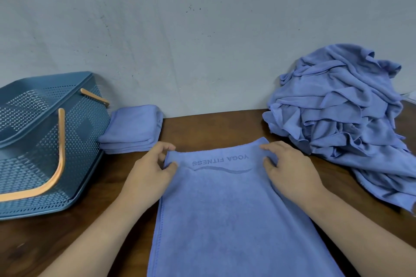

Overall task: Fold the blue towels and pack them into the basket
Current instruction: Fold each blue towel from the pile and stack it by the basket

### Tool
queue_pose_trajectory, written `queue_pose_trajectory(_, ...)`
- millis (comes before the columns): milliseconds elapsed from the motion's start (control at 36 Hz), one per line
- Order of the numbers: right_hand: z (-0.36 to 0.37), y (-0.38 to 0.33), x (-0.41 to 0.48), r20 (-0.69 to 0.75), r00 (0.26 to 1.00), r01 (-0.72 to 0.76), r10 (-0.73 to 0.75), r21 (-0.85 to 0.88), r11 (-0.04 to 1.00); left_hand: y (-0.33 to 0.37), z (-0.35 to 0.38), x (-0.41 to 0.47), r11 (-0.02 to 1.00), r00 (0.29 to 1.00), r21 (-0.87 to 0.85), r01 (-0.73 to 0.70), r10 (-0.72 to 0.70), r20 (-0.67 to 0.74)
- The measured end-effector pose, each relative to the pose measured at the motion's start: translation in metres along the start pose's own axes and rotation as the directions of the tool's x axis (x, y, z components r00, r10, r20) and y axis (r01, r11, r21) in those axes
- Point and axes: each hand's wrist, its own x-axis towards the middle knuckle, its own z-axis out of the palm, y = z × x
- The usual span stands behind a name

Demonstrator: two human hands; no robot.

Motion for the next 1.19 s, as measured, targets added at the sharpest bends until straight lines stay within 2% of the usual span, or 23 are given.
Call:
queue_pose_trajectory(139,-0.002,0.001,-0.002,0.014,0.999,-0.04,0.043,-0.144,0.989,0.01,-0.016,-0.018,0.966,0.969,-0.156,0.208,-0.181,0.166)
queue_pose_trajectory(278,0.001,0.003,-0.002,0.035,0.999,-0.027,0.035,-0.201,0.979,0.006,-0.018,-0.046,0.941,0.954,-0.194,0.277,-0.244,0.175)
queue_pose_trajectory(444,0.0,0.002,-0.003,0.059,0.998,-0.005,0.02,-0.238,0.971,0.003,-0.01,-0.051,0.955,0.965,-0.138,0.261,-0.255,0.064)
queue_pose_trajectory(528,-0.003,0.0,-0.003,0.084,0.996,-0.007,0.029,-0.25,0.968,0.009,-0.019,-0.048,0.926,0.93,-0.14,0.35,-0.326,0.167)
queue_pose_trajectory(583,-0.004,-0.001,-0.004,0.096,0.995,-0.002,0.028,-0.264,0.964,0.008,-0.023,-0.044,0.923,0.904,-0.07,0.378,-0.352,0.241)
queue_pose_trajectory(750,-0.004,0.001,-0.004,0.097,0.995,0.023,0.007,-0.302,0.953,0.018,-0.032,-0.035,0.942,0.888,0.151,0.301,-0.334,0.316)
queue_pose_trajectory(806,-0.005,0.001,-0.004,0.104,0.995,0.026,0.007,-0.309,0.951,0.021,-0.032,-0.027,0.948,0.916,0.21,0.241,-0.293,0.273)
queue_pose_trajectory(861,-0.005,0.001,-0.004,0.107,0.994,0.024,0.01,-0.308,0.951,0.018,-0.027,-0.018,0.944,0.96,0.285,0.167,-0.222,0.172)
queue_pose_trajectory(972,-0.005,0.001,-0.005,0.099,0.995,0.022,0.007,-0.288,0.957,0.005,-0.008,0.002,0.964,0.988,0.235,0.128,-0.145,0.057)
queue_pose_trajectory(1056,-0.004,0.002,-0.004,0.093,0.996,0.025,0.002,-0.285,0.958,0.001,-0.002,0.015,0.973,0.996,0.222,0.066,-0.077,0.041)
queue_pose_trajectory(1194,-0.003,0.004,-0.003,0.099,0.995,0.024,0.005,-0.292,0.956,-0.005,0.001,0.029,0.97,0.998,0.236,0.064,-0.063,-0.012)
